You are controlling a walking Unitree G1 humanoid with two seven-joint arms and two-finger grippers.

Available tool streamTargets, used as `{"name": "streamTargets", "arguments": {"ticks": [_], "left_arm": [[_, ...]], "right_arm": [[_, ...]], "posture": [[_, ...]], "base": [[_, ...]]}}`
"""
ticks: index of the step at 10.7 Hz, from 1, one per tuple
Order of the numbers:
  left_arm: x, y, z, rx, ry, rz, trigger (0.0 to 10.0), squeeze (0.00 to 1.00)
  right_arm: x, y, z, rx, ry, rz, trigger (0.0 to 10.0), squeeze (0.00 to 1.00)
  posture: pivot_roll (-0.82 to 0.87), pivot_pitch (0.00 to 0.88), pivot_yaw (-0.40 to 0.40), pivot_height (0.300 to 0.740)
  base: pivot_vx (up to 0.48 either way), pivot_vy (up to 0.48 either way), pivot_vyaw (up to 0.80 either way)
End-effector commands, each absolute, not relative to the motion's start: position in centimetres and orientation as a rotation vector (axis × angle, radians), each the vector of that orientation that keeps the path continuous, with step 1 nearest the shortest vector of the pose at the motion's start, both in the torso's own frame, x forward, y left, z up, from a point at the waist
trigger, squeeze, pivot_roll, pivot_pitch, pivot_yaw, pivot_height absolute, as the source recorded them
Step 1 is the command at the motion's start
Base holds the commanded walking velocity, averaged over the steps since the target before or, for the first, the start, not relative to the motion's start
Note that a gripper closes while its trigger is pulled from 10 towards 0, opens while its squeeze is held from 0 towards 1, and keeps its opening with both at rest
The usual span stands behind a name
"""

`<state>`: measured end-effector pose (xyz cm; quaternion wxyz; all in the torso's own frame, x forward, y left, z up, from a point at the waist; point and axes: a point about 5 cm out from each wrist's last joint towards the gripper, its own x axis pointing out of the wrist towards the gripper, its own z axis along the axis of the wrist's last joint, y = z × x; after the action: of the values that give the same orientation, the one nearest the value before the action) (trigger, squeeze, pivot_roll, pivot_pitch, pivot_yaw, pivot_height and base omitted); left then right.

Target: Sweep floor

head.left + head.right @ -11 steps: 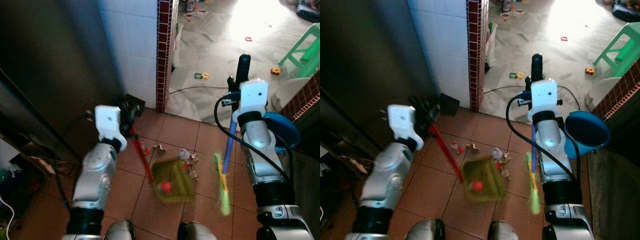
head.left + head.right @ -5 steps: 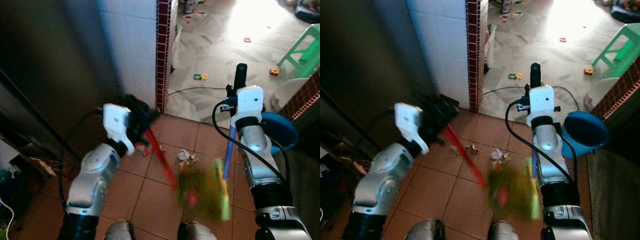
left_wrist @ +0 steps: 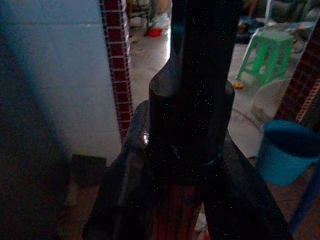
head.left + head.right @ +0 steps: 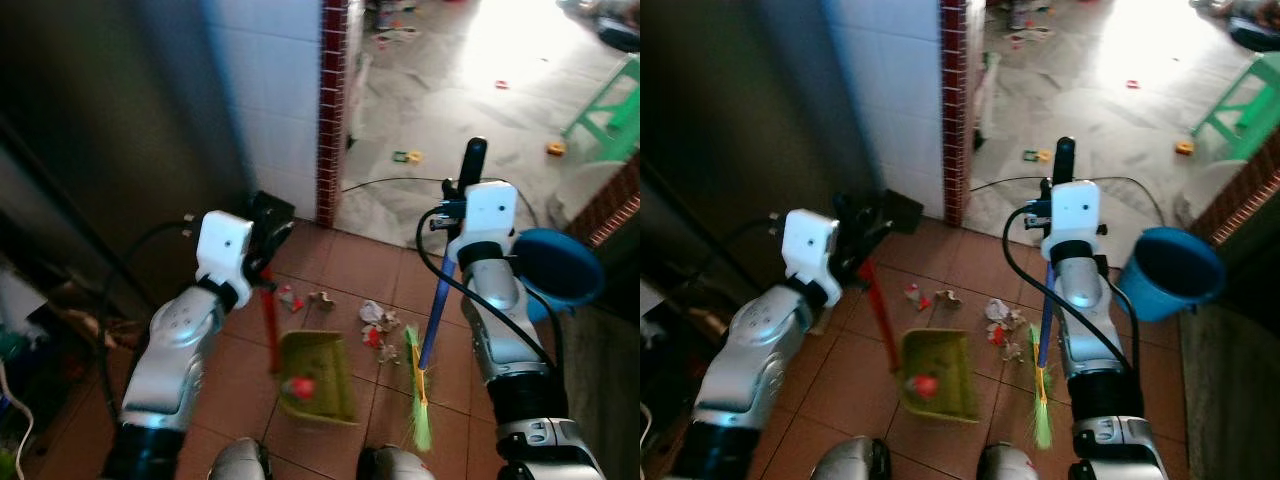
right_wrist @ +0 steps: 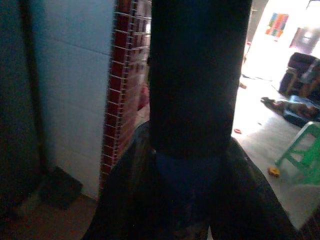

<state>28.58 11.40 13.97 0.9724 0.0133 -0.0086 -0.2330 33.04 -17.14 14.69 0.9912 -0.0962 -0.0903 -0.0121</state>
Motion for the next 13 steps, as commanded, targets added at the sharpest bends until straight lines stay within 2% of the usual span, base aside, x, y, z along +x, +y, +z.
{"name": "streamTargets", "arguments": {"ticks": [1,3,5,8,10,13], "left_arm": [[28.8,10.4,16.2,0.028,-0.131,-0.498,10.0,0.00],[29.0,10.2,16.6,-0.022,-0.145,-0.485,10.0,0.00],[29.2,10.8,17.2,-0.001,-0.172,-0.436,10.0,0.00],[29.2,11.3,17.3,-0.055,-0.168,-0.398,10.0,0.00],[29.1,10.1,17.2,-0.066,-0.164,-0.435,10.0,0.00],[29.0,10.1,16.9,-0.082,-0.153,-0.438,10.0,0.00]], "right_arm": [[33.1,-16.9,15.8,-0.203,-0.215,-0.030,10.0,0.00],[33.4,-16.2,15.9,-0.193,-0.224,-0.010,10.0,0.00],[33.5,-17.1,15.9,-0.184,-0.217,-0.044,10.0,0.00],[33.3,-17.0,15.9,-0.197,-0.206,-0.026,10.0,0.00],[33.1,-16.8,15.6,-0.187,-0.203,-0.031,10.0,0.00],[32.8,-17.8,15.1,-0.193,-0.190,-0.058,10.0,0.00]], "posture": [[0.02,0.042,-0.040,0.740],[0.01,0.034,-0.028,0.740],[0.02,0.041,-0.027,0.740],[-0.01,0.061,-0.030,0.740],[-0.01,0.049,-0.022,0.740],[-0.01,0.036,-0.010,0.740]], "base": [[0.000,0.000,0.00],[0.000,0.000,0.00],[0.000,0.000,0.00],[0.000,0.000,-0.70],[0.000,0.000,-0.80],[0.000,0.000,-0.80]]}}
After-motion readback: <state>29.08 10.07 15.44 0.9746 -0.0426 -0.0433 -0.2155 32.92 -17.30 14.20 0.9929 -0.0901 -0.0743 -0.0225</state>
